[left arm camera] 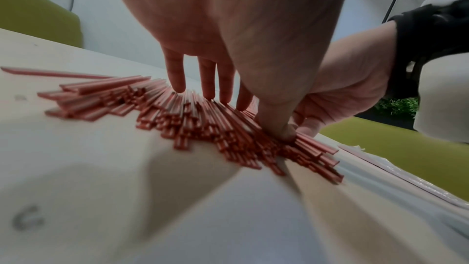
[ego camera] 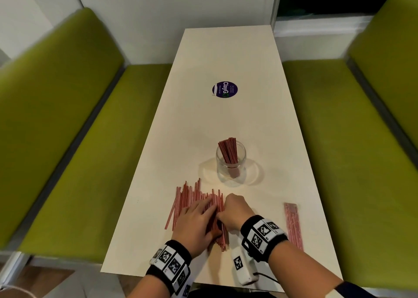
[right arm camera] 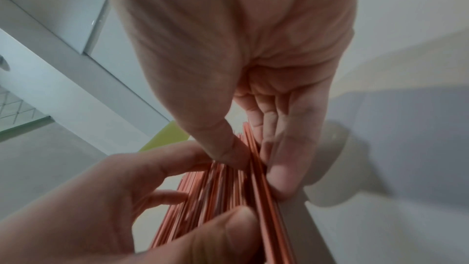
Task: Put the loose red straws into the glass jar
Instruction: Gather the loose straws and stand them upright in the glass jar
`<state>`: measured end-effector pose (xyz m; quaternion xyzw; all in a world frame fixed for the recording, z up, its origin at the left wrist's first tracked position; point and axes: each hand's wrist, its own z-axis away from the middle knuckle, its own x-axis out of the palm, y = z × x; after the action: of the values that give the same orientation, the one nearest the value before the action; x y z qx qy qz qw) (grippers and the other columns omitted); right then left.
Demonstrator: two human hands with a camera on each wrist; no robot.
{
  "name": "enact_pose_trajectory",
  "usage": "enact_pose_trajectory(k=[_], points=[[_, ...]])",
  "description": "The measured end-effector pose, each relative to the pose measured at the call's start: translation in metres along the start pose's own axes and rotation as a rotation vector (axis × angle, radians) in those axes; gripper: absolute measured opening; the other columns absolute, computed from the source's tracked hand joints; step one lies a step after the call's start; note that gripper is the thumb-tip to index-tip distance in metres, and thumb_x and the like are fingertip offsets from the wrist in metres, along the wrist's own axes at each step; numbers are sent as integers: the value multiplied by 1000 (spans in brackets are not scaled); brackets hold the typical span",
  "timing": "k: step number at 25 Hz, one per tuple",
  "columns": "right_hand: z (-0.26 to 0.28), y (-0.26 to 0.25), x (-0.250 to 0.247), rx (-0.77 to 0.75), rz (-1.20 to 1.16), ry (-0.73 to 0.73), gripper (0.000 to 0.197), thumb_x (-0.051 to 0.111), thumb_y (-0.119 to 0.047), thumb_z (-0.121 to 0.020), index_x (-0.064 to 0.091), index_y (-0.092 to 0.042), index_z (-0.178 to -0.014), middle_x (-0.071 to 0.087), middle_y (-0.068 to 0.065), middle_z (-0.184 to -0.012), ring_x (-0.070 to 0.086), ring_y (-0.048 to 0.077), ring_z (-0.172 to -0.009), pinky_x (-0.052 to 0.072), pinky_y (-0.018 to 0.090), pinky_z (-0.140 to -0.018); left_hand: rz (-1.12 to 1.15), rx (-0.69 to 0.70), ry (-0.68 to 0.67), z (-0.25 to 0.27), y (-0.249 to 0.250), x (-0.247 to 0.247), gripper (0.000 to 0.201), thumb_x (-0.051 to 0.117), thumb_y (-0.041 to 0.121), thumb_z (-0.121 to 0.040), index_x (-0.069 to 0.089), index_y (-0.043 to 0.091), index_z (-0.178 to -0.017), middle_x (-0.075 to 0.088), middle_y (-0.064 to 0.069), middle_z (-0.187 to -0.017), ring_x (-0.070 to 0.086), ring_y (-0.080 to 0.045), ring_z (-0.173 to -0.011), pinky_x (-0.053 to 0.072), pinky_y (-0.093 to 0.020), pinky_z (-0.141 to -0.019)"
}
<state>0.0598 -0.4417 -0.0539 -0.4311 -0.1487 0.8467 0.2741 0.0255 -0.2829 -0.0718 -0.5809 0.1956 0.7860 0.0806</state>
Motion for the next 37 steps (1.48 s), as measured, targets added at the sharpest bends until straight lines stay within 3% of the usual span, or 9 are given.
enact_pose_trajectory(k=[5,10,14,17,20,26,31,34,37], points=[[-2,-3,-2,-2,-66,-5,13,67,-20,-77,58,-11,-75,62,5,-65,64,23,-57,47,25,-46,38,-16,32,0,0,3,84,51,63,-86,21,26,-155,20,8,-165,18,-15,-151,20,-40,-120],[-1,-8,-2,-26,33,15,14,65,-20,-82,57,-10,-86,60,4,-79,59,22,-66,38,24,-46,76,-32,96,3,3,-3,83,48,63,-88,20,23,-156,29,6,-161,22,-14,-149,16,-35,-120],[-2,4,-6,-22,-136,-50,13,65,-20,-84,62,-7,-84,68,6,-66,66,21,-50,53,27,-47,186,-56,201,6,0,-6,64,41,58,-94,34,26,-149,46,7,-147,38,-13,-137,30,-34,-116],[0,22,-14,-86,-305,-100,14,66,-17,-86,64,-4,-78,70,8,-60,73,27,-56,58,33,-54,455,-146,311,8,1,-15,43,48,47,-98,51,28,-135,64,12,-112,58,-5,-102,49,-26,-92],[11,31,-23,-190,-574,-193,20,65,-5,-89,60,-7,-70,65,4,-53,65,21,-49,56,29,-53,881,-299,293,5,14,-23,14,54,35,-99,65,30,-107,70,2,-81,65,-14,-74,50,-21,-64],[28,28,-49,-359,-767,-434,9,62,-1,-90,62,8,-88,61,13,-67,59,19,-54,52,22,-52,1577,-214,68,-6,61,-44,43,44,31,-102,63,-8,-104,67,-24,-76,65,-28,-58,56,-30,-58],[32,40,-62,-386,-836,-591,11,61,-1,-94,66,-4,-84,60,6,-67,57,16,-57,52,22,-55,1850,-281,79,-11,82,-49,30,50,27,-99,61,1,-112,71,-24,-98,68,-33,-70,60,-36,-56],[31,47,-59,-329,-944,-524,17,64,-4,-94,68,-5,-78,63,7,-68,60,14,-57,53,21,-56,1989,-421,89,-22,88,-45,26,44,23,-103,56,0,-110,71,-23,-113,69,-40,-88,58,-41,-56],[29,49,-51,-242,-1077,-366,11,67,-6,-92,71,-3,-82,65,7,-69,59,12,-57,51,21,-56,2086,-516,166,-36,89,-45,24,39,17,-106,49,-2,-115,74,-18,-110,68,-41,-105,55,-57,-88]])
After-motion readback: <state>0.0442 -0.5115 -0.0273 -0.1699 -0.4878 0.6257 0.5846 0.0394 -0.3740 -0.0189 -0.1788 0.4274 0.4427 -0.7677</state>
